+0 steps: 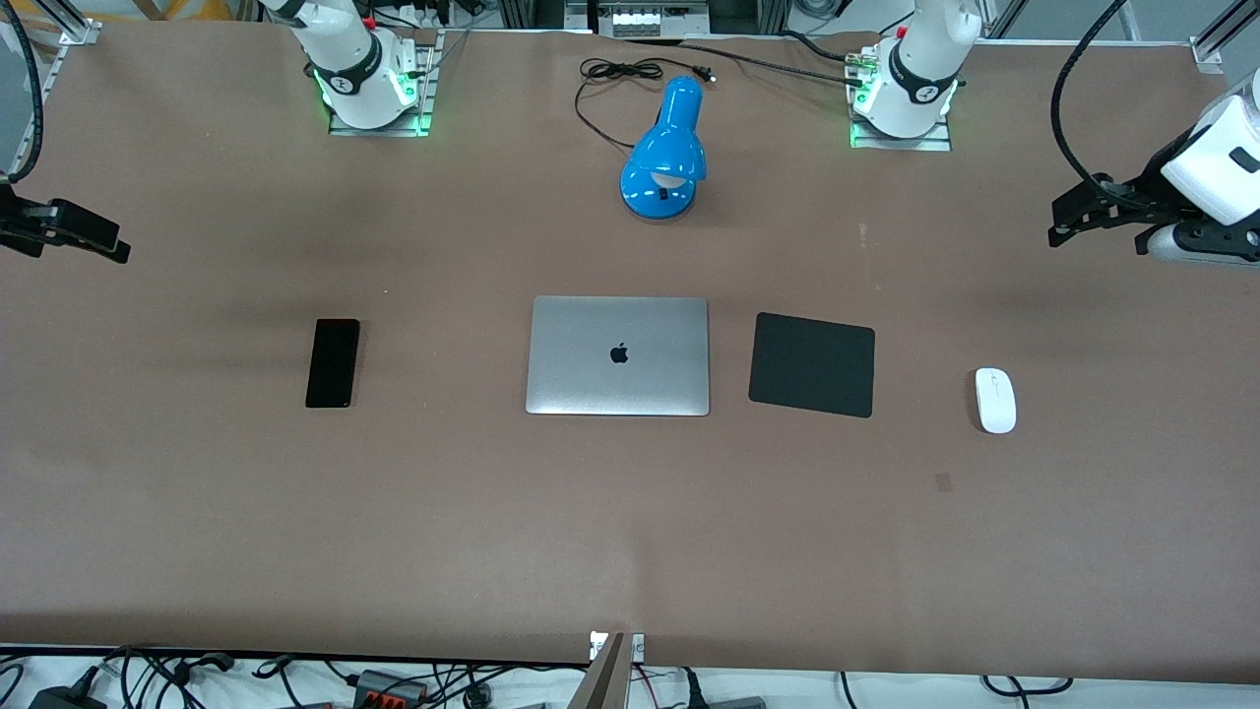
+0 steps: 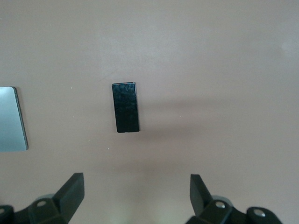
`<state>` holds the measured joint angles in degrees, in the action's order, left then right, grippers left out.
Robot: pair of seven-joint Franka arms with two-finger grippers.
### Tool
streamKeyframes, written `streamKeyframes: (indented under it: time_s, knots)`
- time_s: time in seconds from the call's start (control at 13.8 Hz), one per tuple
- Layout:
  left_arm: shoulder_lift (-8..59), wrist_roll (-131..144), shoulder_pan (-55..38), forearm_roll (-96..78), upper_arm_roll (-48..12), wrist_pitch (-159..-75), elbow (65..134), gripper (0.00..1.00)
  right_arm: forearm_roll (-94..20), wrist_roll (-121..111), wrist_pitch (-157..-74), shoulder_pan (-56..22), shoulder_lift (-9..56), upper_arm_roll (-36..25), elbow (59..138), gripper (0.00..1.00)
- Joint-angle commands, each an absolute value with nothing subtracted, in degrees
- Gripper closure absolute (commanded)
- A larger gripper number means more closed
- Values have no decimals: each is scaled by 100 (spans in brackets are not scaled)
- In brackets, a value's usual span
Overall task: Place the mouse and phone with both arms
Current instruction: 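Lower the right gripper onto the black phone while the left gripper reaches the mouse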
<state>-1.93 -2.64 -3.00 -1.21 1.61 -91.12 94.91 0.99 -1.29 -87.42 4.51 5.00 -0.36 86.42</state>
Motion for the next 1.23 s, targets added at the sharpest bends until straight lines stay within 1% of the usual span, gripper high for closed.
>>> streamKeyframes:
  time_s: [0.0,0.51,0.72,0.8,0.87,0.94,1.01,1.16]
  knots:
    - [-158,-202,-325,-167,176,-8982,9352,0,123,-132,-8736,475,466,-9,8648,0]
    - [-132,-158,-325,-167,176,-8904,9343,0,150,-141,-8745,492,475,-17,8648,0]
    - [-44,-141,-247,-167,228,-8719,9343,0,123,-167,-8579,519,790,-53,8666,0]
    - [104,-158,-150,-167,255,-8719,9343,0,167,-141,-8361,492,808,-53,8692,0]
    - [192,-167,-54,-167,255,-8719,9343,0,193,-132,-8332,457,930,-27,8684,0]
    - [272,-184,8,-167,255,-8719,9343,0,211,-132,-8384,414,1010,-9,8675,0]
    - [438,-211,26,-158,264,-8727,9343,0,254,-114,-8420,291,1220,-9,8666,0]
    - [973,-229,219,-167,255,-8841,9334,0,299,-71,-8630,132,1632,-9,8666,0]
